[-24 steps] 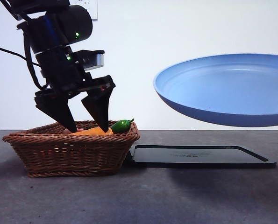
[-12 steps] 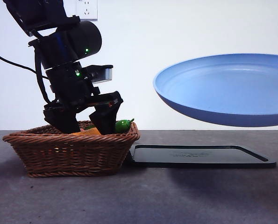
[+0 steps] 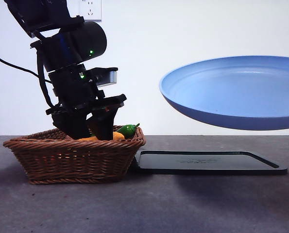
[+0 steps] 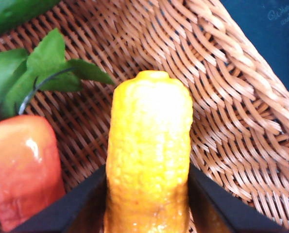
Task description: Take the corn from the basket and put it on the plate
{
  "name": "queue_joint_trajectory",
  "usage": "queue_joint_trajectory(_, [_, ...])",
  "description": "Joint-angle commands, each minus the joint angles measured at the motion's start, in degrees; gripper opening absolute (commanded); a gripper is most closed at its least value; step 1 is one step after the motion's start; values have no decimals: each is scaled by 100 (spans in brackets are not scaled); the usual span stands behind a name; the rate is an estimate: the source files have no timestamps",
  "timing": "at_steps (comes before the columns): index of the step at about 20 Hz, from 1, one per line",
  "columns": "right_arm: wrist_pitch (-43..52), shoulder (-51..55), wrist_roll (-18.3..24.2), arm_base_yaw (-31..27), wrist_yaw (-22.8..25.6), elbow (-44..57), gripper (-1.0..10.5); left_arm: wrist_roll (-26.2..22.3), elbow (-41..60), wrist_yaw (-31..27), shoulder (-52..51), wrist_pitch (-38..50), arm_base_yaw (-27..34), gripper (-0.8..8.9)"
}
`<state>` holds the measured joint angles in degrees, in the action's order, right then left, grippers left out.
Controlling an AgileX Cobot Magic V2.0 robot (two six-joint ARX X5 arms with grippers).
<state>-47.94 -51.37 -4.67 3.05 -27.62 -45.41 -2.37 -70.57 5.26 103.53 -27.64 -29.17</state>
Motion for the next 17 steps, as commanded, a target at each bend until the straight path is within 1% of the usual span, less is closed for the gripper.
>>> queue_joint_trajectory(1, [98, -114, -197, 4, 166, -120, 1, 37, -118, 4, -245, 31, -37, 192])
queue_joint_trajectory(5, [313, -627, -369, 4, 192, -120, 1, 50, -118, 20, -977, 20, -37, 192])
queue_joint_trajectory(6, [385, -817, -391, 4, 190, -120, 1, 63, -118, 114, -1187, 20, -39, 192])
queue_joint_trajectory(8, [603, -1220, -546, 11, 146, -120, 1, 245, -118, 494, -1567, 39, -105, 192])
queue_joint_trajectory(10, [852, -1602, -678, 15, -96, -120, 1, 428, -118, 994, -1799, 79, -232, 192])
queue_joint_trajectory(12, [1069, -1908, -765, 15, -295, -120, 1, 520, -118, 1362, -1805, 131, -455, 192])
queue_joint_trajectory(15, [1237, -2170, -841, 20, -564, -120, 1, 516, -118, 1403, -1510, 391, -905, 192])
queue_joint_trajectory(17, [1239, -2203, -839, 20, -562, -120, 1, 516, -118, 1403, -1255, 682, -1176, 192])
